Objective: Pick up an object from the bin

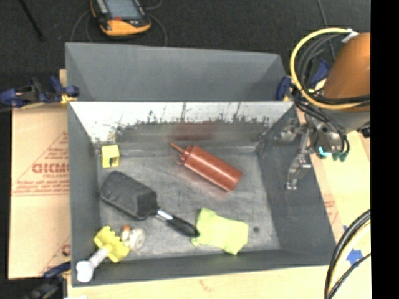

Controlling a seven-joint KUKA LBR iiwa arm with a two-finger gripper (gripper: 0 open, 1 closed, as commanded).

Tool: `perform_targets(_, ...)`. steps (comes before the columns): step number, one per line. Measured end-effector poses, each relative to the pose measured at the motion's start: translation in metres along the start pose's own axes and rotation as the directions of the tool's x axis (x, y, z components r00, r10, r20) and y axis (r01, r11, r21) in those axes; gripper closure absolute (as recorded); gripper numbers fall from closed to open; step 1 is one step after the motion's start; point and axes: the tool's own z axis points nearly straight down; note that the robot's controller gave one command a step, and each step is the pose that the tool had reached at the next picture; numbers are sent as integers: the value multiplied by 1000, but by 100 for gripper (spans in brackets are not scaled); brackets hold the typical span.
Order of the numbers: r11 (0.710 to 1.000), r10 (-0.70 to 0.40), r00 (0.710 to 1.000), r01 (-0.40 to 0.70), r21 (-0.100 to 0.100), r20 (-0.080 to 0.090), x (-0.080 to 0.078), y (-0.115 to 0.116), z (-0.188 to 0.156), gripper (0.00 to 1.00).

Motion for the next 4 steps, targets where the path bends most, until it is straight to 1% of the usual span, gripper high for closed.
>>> perform_targets(1, 1000, -3, 1000, 3, 1, 8, -2, 1, -4, 0)
perform_targets(2, 1000, 14, 1000, -14, 1, 7, -13, 34, 120, 100)
perform_targets(3, 1000, 13, 1000, -13, 1, 7, -13, 34, 120, 100)
perform_targets(4, 998, -65, 998, 65, 2, 0, -16, 57, 99, 100)
